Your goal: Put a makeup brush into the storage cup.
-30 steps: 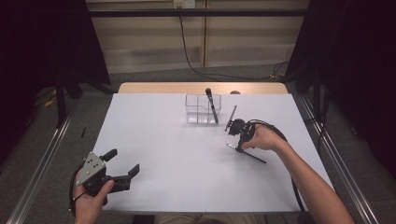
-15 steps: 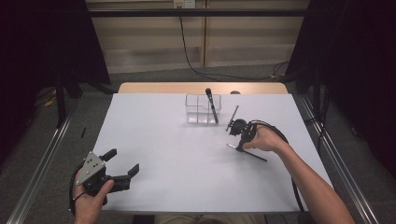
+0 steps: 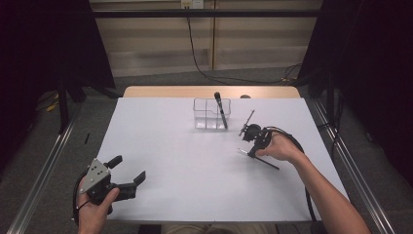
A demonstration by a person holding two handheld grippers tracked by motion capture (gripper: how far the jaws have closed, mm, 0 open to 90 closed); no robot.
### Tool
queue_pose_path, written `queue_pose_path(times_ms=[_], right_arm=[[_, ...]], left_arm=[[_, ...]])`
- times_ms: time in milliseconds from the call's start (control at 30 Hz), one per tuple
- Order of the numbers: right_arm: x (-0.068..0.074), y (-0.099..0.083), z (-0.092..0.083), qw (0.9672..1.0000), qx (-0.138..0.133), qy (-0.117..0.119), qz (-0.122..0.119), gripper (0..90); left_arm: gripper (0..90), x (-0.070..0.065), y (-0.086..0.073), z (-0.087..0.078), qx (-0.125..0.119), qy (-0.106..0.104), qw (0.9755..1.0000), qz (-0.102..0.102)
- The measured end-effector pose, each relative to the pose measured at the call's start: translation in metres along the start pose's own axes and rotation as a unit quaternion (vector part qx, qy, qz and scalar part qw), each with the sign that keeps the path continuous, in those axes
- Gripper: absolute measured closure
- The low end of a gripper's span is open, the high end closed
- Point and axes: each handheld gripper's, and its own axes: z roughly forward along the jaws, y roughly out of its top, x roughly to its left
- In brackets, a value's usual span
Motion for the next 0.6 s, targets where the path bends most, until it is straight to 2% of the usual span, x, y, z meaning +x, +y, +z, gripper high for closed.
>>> queue_pose_path(times_ms=[133,200,367,433,467,600], right_arm=[[-0.002,-0.004,-0.01,0.9995,-0.027,-0.007,0.012,86.9],[-0.003,-0.006,-0.014,0.9987,-0.047,-0.003,0.021,86.9],[-0.004,-0.01,-0.022,0.9951,-0.093,-0.002,0.034,86.9],[-0.003,-0.011,-0.024,0.9941,-0.102,-0.009,0.036,86.9],[-0.004,-0.012,-0.026,0.9934,-0.107,-0.006,0.039,86.9],[-0.006,-0.016,-0.031,0.9892,-0.136,-0.005,0.055,86.9]], left_arm=[[3.4,0.0,0.0,0.0,-0.001,0.0,1.0,0.0],[3.4,0.0,0.0,0.0,0.0,0.001,1.0,-0.003],[3.4,0.0,0.0,0.0,0.0,0.001,1.0,0.0],[3.4,0.0,0.0,0.0,-0.003,0.002,1.0,-0.001],[3.4,0.001,0.0,0.0,-0.005,0.002,1.0,-0.002],[3.4,0.001,0.0,-0.001,-0.005,0.003,1.0,-0.001]])
